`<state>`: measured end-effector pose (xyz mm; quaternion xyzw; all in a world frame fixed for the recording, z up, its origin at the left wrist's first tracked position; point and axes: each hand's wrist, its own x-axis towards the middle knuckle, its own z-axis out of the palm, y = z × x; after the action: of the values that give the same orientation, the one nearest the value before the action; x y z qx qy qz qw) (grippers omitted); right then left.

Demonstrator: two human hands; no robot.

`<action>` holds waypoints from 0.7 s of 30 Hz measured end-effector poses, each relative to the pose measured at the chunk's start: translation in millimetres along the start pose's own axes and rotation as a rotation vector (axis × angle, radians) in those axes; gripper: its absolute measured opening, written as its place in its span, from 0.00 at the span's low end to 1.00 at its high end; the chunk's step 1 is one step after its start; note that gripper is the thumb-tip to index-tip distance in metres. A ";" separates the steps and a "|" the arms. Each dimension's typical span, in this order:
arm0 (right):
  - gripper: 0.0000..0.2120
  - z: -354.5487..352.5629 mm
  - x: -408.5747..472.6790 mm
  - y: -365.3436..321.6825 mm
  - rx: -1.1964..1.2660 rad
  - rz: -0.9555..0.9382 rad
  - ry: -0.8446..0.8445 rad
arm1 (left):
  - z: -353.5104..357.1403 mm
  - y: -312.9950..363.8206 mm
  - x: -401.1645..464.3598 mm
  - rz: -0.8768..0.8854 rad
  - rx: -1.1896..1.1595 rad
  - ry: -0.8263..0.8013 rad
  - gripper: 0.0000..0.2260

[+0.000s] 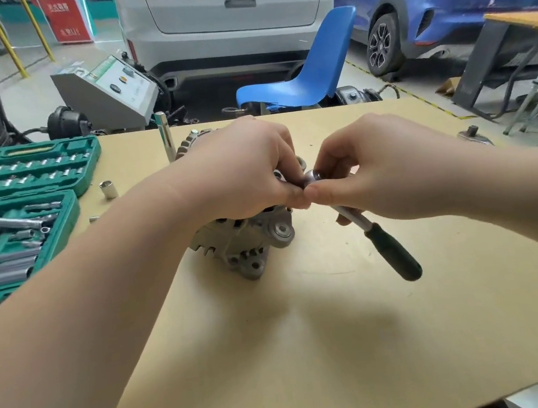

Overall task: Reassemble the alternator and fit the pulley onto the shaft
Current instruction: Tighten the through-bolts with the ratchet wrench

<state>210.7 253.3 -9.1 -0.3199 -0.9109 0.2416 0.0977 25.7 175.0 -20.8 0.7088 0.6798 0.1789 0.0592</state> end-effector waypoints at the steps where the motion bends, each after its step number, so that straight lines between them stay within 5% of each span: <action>1: 0.17 0.1 -0.3 -0.8 -0.033 0.002 0.001 | 0.5 -0.4 -0.2 0.002 0.000 0.004 0.07; 6: 0.14 0.4 -3.7 3.5 0.132 0.068 0.000 | 1.1 -0.6 -1.6 -0.014 -0.005 0.024 0.02; 11: 0.08 -1.3 -6.8 0.5 -0.099 -0.069 0.045 | -2.4 5.4 -5.0 -0.032 -0.008 -0.016 0.08; 14: 0.10 -7.7 -0.2 -8.9 -0.263 -0.115 0.020 | -3.6 5.6 -6.6 -0.039 0.046 0.022 0.04; 17: 0.13 -12.8 8.2 -15.1 -0.336 -0.084 -0.013 | -14.7 3.1 -10.5 -0.061 -0.135 0.088 0.09; 21: 0.14 -13.3 13.8 -16.7 -0.112 0.070 -0.137 | -26.3 -3.2 -15.5 -0.075 -0.279 -0.064 0.16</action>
<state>195.5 255.7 11.1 -0.3394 -0.9157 0.2150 0.0086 13.7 155.8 -0.1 0.6730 0.6722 0.2464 0.1857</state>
